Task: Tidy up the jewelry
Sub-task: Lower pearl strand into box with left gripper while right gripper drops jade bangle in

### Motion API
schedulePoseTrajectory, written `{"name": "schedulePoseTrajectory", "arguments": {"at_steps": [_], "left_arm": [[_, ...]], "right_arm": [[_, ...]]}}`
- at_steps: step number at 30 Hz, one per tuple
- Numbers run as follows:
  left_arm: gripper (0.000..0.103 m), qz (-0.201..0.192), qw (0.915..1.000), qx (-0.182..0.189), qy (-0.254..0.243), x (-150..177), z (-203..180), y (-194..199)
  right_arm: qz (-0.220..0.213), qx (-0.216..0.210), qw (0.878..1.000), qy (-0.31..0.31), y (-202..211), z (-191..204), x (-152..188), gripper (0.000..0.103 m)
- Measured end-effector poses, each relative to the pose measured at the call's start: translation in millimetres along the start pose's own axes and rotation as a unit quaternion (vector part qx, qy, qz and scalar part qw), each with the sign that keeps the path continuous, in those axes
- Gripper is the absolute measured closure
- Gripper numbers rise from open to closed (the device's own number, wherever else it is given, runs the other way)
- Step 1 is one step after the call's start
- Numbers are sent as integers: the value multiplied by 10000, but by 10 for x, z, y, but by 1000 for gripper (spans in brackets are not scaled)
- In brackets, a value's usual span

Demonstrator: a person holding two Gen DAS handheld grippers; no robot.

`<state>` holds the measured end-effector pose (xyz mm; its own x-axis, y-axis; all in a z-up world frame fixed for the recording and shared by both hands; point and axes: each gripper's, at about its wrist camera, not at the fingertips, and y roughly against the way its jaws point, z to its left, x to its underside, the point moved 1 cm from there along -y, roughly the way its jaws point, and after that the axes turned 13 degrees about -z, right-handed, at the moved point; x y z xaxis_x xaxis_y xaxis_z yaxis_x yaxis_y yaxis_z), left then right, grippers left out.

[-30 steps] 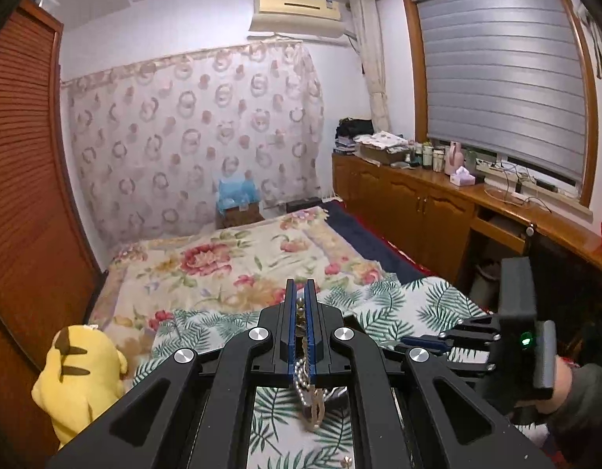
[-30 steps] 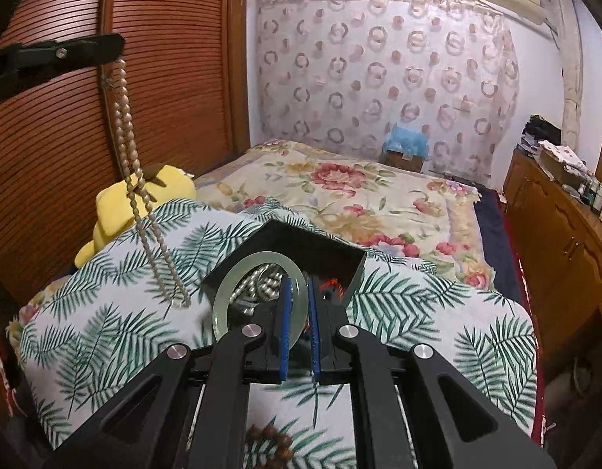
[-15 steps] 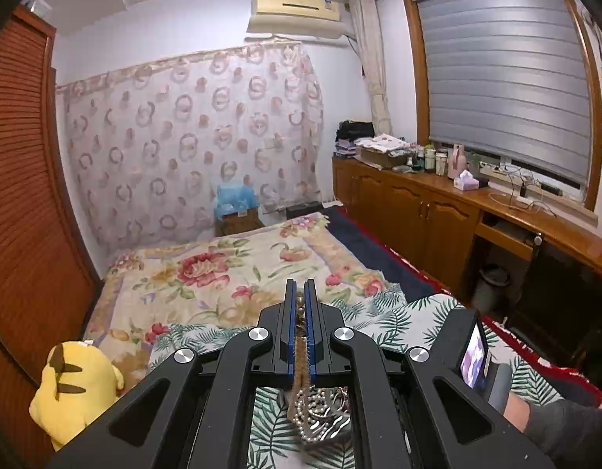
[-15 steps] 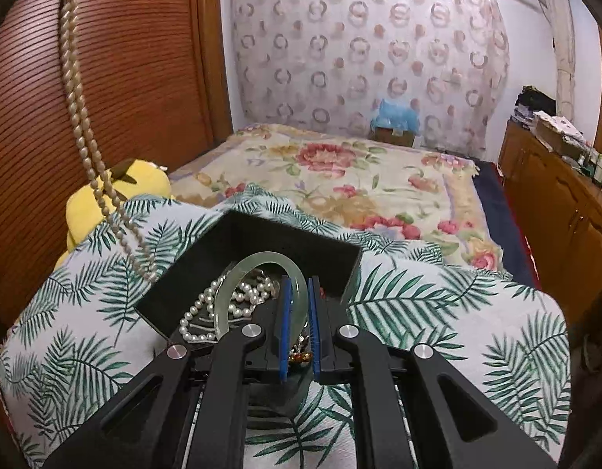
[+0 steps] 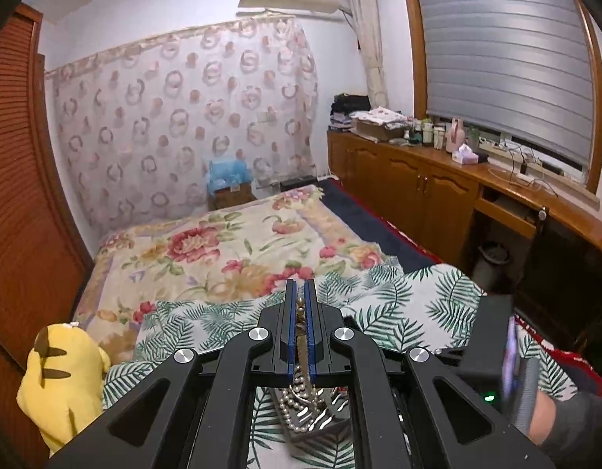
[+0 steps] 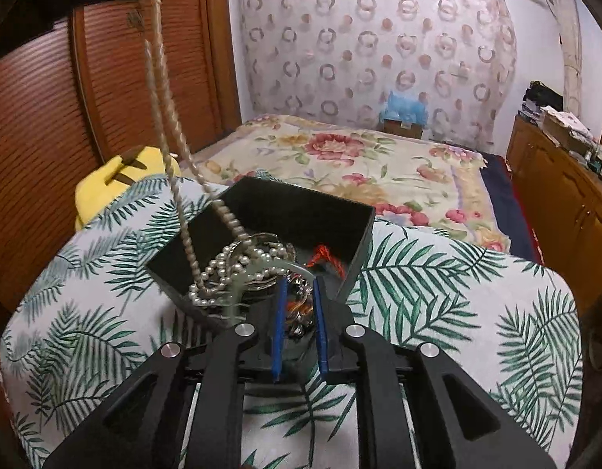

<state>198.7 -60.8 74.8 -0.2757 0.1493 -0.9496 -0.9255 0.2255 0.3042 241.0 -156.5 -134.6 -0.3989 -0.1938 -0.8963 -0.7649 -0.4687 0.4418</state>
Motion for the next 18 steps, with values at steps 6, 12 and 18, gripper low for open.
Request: {"name": "schedulePoseTrajectory", "arguments": {"at_steps": [6, 12, 18], "left_arm": [[99, 180, 9998, 30, -32, 143, -17, -94], [99, 413, 9991, 80, 40, 341, -12, -143], [79, 497, 9986, 103, 149, 567, 35, -40]], "right_arm": [[-149, 40, 9999, -9, 220, -14, 40, 88], [-222, 35, 9997, -129, 479, -46, 176, 87], [-73, -2, 9999, -100, 660, -23, 381, 87]]}}
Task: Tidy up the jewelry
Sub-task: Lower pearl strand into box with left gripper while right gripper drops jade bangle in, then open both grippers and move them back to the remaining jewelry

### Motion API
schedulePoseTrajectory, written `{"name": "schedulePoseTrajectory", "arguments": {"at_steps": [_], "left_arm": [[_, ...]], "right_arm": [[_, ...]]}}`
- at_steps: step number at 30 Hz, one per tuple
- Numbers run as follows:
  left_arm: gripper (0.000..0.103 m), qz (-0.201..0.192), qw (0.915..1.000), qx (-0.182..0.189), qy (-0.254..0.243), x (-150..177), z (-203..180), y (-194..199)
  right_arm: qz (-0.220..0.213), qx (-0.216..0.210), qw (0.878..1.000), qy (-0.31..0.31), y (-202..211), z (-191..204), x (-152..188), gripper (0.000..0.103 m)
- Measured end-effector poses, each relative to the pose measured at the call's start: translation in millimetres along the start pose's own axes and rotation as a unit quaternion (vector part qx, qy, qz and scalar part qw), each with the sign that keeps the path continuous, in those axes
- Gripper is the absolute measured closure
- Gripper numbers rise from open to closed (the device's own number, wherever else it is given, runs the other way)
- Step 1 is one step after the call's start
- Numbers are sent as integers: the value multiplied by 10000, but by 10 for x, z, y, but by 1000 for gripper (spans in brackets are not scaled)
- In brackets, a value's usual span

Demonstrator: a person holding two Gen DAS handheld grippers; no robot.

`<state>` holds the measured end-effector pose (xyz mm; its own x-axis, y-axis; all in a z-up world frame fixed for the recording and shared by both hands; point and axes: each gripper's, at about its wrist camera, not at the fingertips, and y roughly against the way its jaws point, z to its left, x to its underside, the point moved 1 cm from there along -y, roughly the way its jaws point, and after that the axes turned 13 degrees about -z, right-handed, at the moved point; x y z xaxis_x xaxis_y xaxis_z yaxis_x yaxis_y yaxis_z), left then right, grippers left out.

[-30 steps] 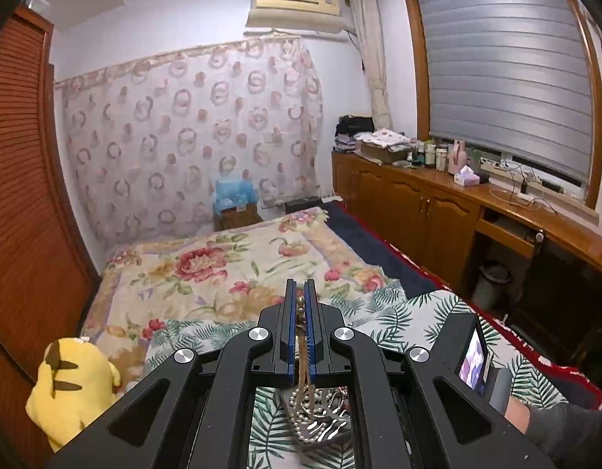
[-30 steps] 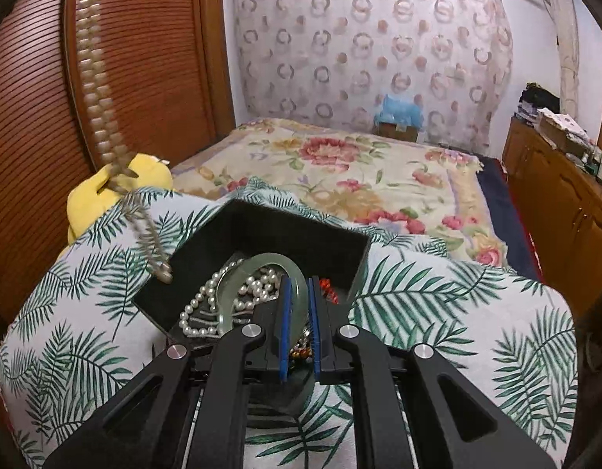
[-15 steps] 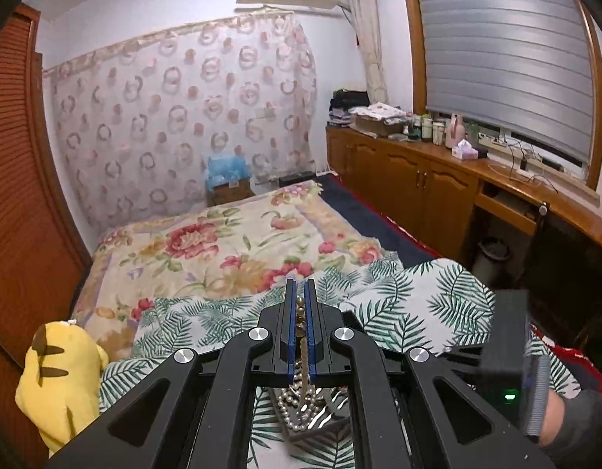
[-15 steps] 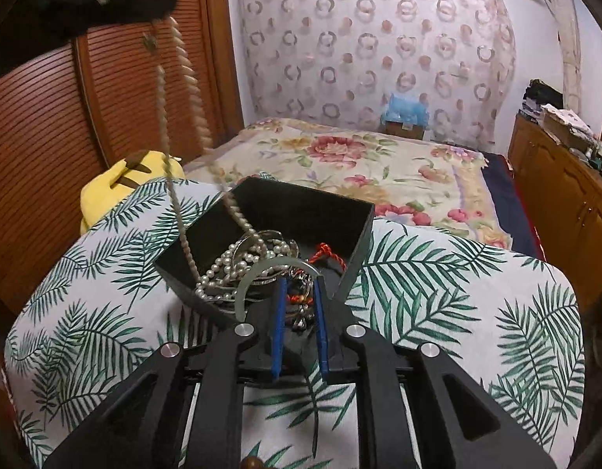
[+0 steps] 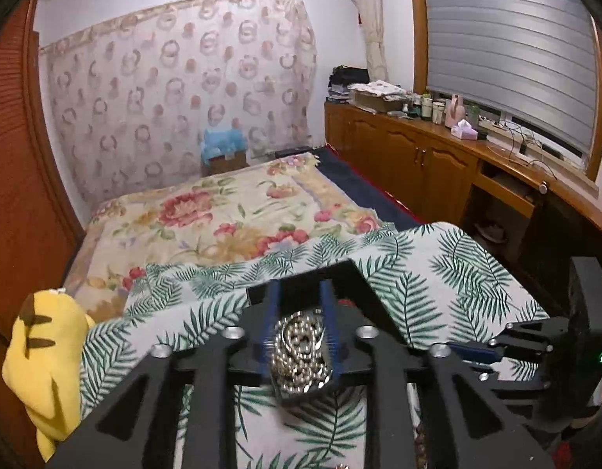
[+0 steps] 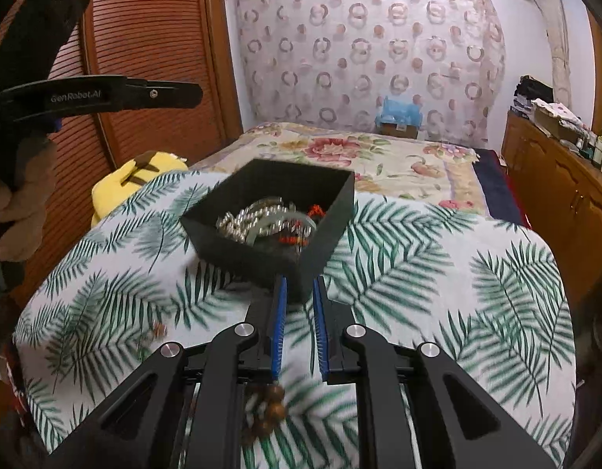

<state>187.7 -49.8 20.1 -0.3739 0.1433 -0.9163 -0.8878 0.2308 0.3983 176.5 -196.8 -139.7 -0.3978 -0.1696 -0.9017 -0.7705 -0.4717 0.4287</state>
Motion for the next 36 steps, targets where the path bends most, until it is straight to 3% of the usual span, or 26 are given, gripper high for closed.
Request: {"name": "schedulePoseTrajectory", "arguments": {"at_steps": [3, 7, 11, 13, 15, 30, 32, 34, 36], "left_arm": [[75, 78, 10000, 17, 43, 116, 10, 22], [55, 114, 9999, 44, 44, 272, -11, 78], [41, 219, 9997, 102, 30, 432, -54, 116], [27, 312, 9994, 168, 64, 560, -67, 143], [23, 418, 9989, 205, 88, 674, -71, 157], [21, 1010, 9939, 317, 314, 1371, -75, 440], [29, 1040, 9934, 382, 307, 1404, -124, 465], [44, 1131, 9918, 509, 306, 1435, -200, 463], [50, 1171, 9909, 618, 248, 1454, -276, 452]], "right_arm": [[115, -46, 9999, -7, 63, 5, 104, 87], [257, -168, 9995, 52, 111, 69, 205, 75], [538, -209, 9980, 258, 87, 174, 318, 75], [695, -178, 9966, 397, 58, 220, 374, 75], [833, -171, 9954, 441, 15, 241, 417, 75], [892, -65, 9945, 547, -49, 265, 543, 80], [892, -66, 9945, 545, -49, 268, 543, 80], [891, -60, 9945, 554, -48, 268, 542, 80], [889, -53, 9944, 562, -44, 268, 541, 80]]}}
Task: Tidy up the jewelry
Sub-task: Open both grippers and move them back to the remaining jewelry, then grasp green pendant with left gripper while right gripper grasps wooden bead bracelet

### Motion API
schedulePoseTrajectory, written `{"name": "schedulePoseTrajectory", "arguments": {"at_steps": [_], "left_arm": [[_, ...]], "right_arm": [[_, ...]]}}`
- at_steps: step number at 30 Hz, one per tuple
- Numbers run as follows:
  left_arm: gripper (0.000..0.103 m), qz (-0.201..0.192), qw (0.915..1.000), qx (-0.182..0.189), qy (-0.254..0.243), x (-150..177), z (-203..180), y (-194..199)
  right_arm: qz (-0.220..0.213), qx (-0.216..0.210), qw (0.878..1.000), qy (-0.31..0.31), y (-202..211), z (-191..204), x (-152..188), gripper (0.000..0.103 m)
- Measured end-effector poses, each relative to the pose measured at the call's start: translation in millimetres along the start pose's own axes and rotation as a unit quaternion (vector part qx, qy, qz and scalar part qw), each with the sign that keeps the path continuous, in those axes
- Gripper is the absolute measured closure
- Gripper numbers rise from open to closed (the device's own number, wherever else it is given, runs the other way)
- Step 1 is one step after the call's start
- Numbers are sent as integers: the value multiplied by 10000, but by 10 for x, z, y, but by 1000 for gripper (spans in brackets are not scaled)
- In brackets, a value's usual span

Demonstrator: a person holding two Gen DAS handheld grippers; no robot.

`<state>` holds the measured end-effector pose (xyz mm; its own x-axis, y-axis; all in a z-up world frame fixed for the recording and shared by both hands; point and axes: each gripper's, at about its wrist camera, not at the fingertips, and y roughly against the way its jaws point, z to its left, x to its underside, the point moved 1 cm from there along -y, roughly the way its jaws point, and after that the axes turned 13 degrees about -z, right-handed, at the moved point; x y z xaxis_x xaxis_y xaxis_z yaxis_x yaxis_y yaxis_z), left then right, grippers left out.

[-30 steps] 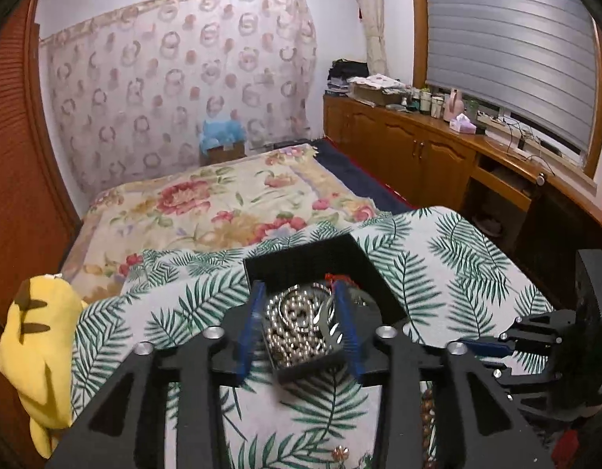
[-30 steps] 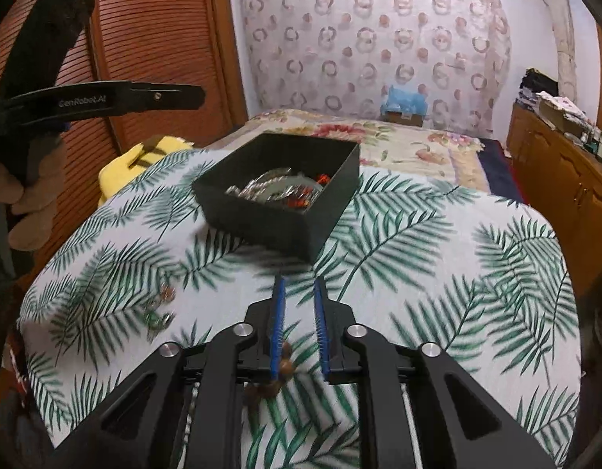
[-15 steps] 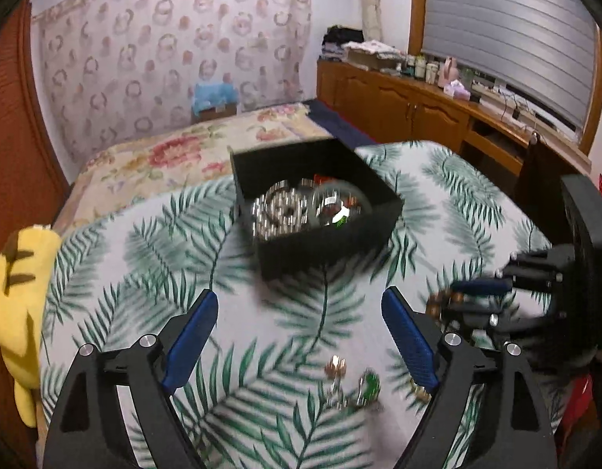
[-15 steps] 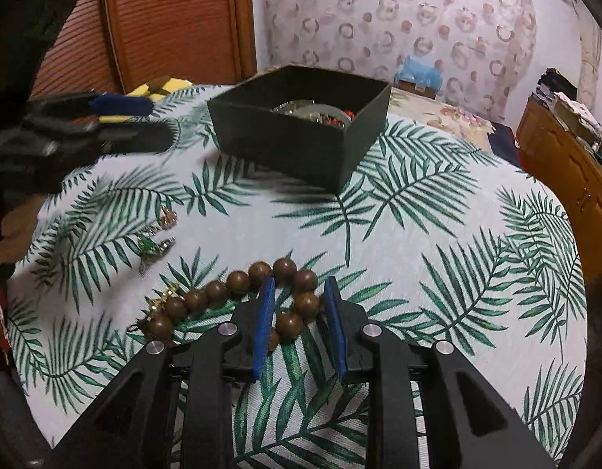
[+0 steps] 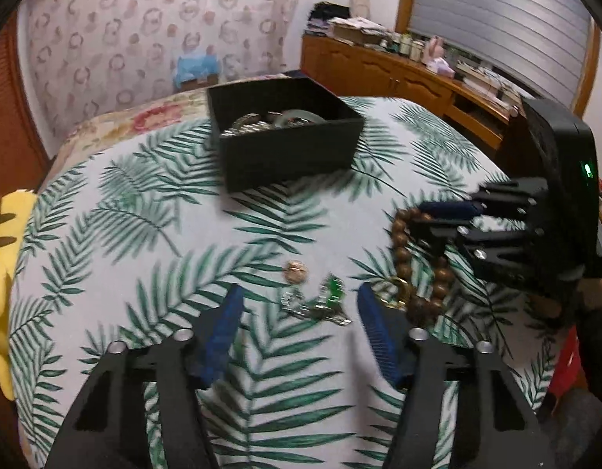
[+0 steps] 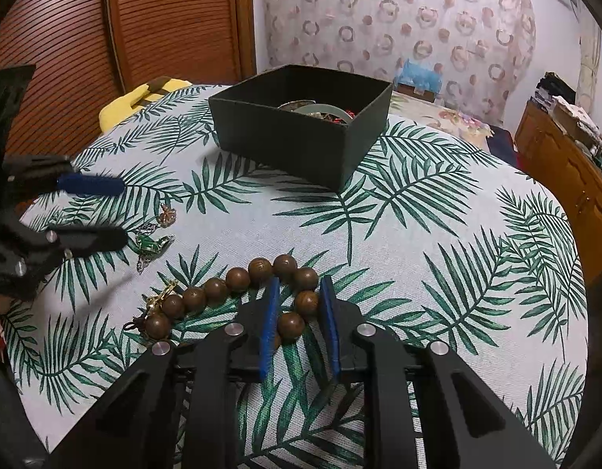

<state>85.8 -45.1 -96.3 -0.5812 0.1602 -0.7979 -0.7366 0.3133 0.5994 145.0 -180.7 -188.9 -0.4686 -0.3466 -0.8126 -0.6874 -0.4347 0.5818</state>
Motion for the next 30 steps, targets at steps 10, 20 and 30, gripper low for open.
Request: {"name": "schedulePoseTrajectory", "arguments": {"at_steps": [10, 20, 30], "left_arm": [[81, 161, 9997, 6, -200, 31, -148, -161], [81, 180, 9987, -90, -472, 17, -199, -218], [98, 157, 9989, -50, -437, 15, -219, -195]], "right_arm": [[0, 26, 10000, 29, 3, 12, -4, 80], [-4, 22, 10000, 24, 10, 12, -3, 80], [-4, 9, 10000, 29, 10, 10, -11, 80]]}}
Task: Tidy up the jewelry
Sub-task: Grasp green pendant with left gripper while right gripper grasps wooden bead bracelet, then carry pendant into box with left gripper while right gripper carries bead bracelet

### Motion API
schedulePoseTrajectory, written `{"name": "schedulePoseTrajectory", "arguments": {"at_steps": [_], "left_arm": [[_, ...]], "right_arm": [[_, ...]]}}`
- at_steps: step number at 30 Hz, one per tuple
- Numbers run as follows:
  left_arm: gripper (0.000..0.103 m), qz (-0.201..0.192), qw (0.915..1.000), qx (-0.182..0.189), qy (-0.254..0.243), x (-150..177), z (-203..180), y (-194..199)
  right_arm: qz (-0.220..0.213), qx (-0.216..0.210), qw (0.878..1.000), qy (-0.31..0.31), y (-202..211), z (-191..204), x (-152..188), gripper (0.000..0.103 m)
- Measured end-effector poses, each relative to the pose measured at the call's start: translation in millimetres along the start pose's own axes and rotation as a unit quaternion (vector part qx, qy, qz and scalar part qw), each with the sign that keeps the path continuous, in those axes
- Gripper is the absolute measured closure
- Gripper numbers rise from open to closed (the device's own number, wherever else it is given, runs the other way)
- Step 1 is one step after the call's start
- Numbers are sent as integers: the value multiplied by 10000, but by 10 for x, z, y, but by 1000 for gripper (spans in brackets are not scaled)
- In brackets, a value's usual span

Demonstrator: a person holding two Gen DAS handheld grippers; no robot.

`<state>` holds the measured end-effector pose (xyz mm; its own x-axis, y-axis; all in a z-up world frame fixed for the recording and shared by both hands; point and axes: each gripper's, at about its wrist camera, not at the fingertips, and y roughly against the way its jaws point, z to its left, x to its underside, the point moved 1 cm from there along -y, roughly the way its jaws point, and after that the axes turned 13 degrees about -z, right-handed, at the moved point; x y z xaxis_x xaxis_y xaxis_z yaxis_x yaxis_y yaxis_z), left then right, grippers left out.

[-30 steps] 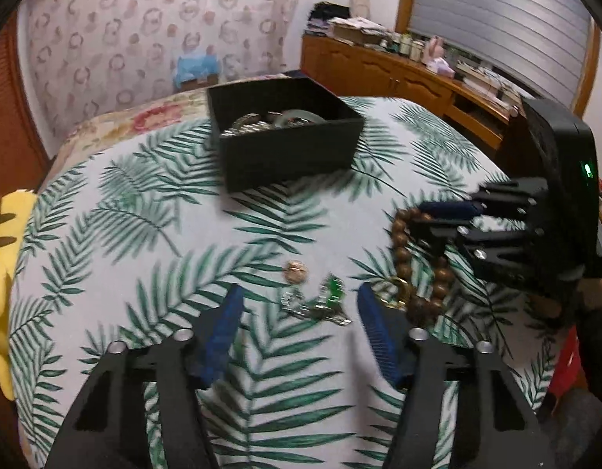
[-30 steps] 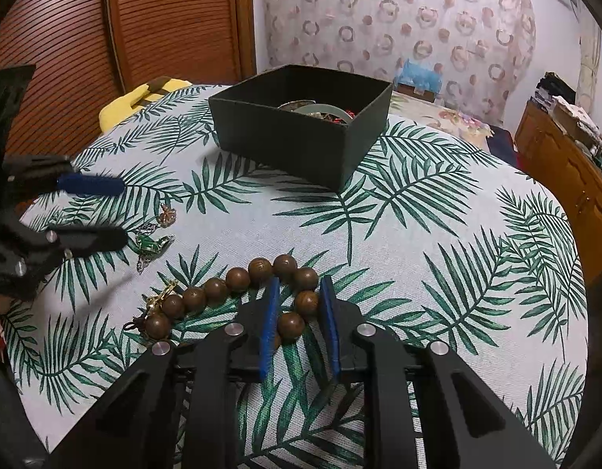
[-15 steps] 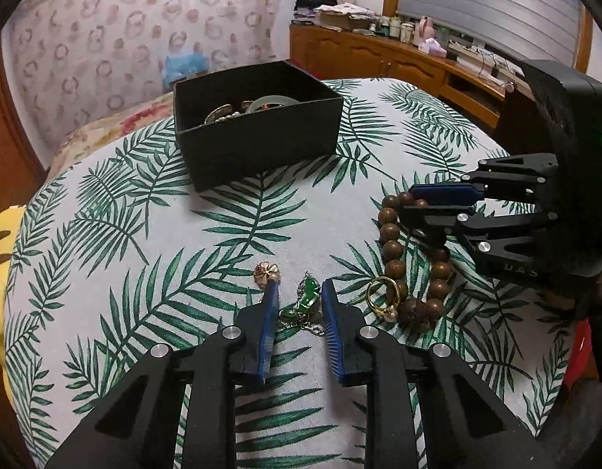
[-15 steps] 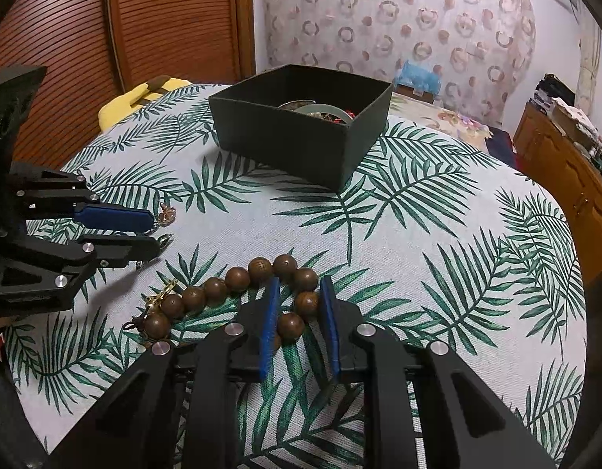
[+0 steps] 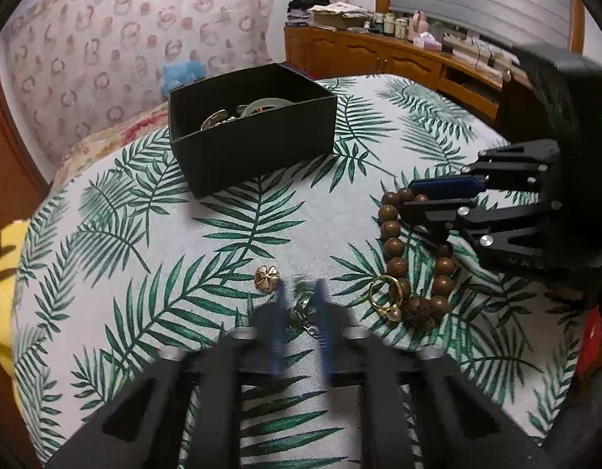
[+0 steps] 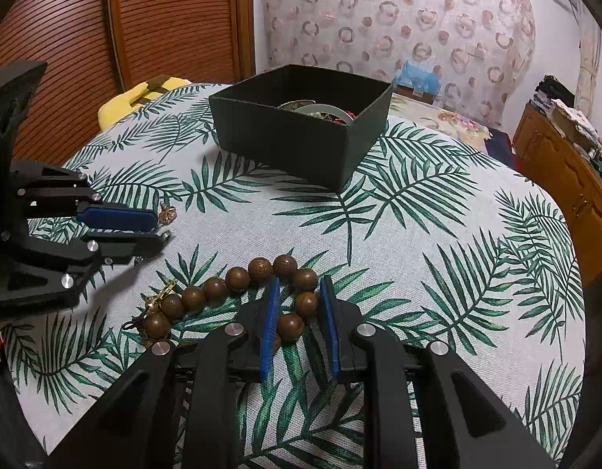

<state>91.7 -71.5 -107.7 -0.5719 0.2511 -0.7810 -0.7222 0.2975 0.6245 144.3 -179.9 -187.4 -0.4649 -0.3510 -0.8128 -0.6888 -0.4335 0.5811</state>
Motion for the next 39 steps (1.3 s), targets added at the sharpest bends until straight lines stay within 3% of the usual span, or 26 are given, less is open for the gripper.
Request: {"name": "schedulePoseTrajectory", "arguments": {"at_steps": [4, 9, 19, 39], "left_arm": [[98, -54, 9995, 92, 312, 9, 99, 38], [98, -226, 9986, 52, 480, -16, 201, 143], [98, -612, 9957, 73, 697, -176, 353, 387], [98, -1247, 9908, -211, 479, -745, 473, 579]], "right_arm": [[-12, -142, 9998, -138, 2, -44, -4, 88], [-93, -135, 9999, -45, 34, 5, -17, 88], [-773, -91, 9967, 208, 451, 63, -463, 88], [-1455, 22, 9878, 547, 447, 3, -1324, 88]]}}
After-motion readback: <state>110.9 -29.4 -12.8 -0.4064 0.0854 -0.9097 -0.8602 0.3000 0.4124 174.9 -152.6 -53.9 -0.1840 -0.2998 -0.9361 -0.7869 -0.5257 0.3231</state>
